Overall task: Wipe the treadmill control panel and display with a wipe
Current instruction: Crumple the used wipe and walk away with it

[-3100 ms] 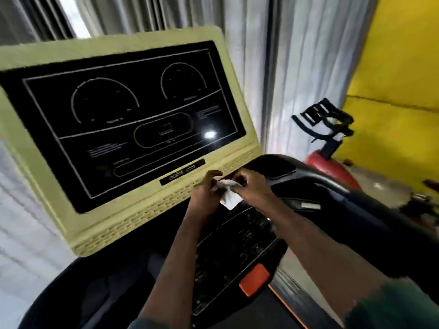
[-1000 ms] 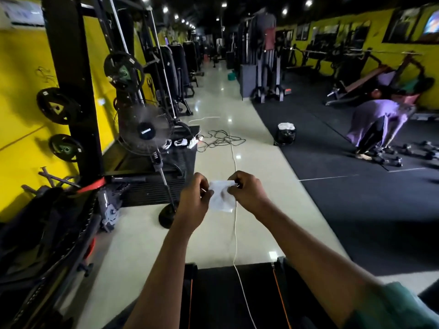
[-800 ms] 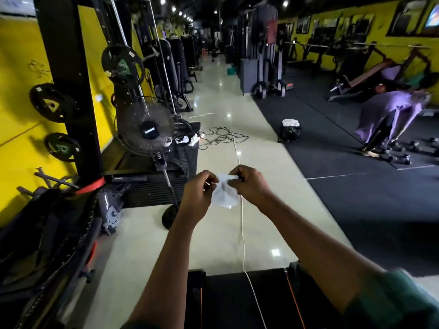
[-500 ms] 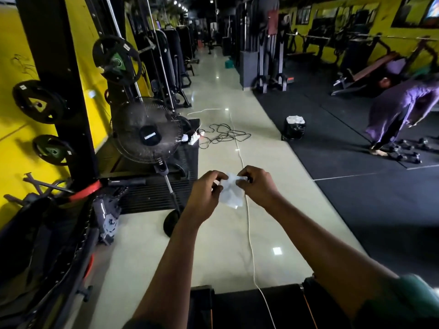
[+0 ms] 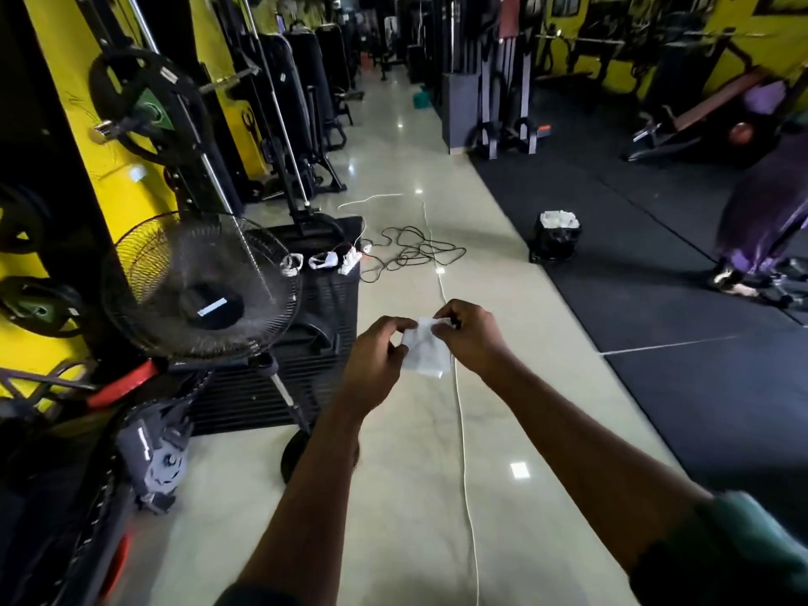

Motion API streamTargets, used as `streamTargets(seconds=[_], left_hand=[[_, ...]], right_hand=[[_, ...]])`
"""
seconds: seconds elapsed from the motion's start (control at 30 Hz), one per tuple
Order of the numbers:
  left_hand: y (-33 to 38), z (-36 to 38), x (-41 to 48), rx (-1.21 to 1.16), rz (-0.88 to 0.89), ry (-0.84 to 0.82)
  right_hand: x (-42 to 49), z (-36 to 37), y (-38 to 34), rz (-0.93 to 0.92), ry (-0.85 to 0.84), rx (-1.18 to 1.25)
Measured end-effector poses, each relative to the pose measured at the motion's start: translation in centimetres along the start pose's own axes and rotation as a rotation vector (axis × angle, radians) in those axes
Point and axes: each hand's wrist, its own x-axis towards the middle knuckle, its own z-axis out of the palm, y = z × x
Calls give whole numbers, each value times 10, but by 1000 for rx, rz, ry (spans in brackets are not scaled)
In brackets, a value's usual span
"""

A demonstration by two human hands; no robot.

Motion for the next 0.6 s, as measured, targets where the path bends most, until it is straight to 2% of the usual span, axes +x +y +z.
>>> streamTargets(seconds=[0.13, 0.27, 0.43, 0.53, 0.6], left_hand=[[-39, 9, 88, 19, 16, 29], [-106, 44, 169, 19, 62, -2], [-230, 124, 268, 26, 62, -9], [-327, 182, 341, 41, 119, 23], [-360, 202, 379, 54, 143, 45]], right_hand=[[96, 11, 11, -30, 3, -39], [182, 36, 58, -31, 19, -28], [305, 102, 163, -12, 77, -23], [394, 156, 242, -54, 133, -39], [436, 176, 274, -24, 147, 18]])
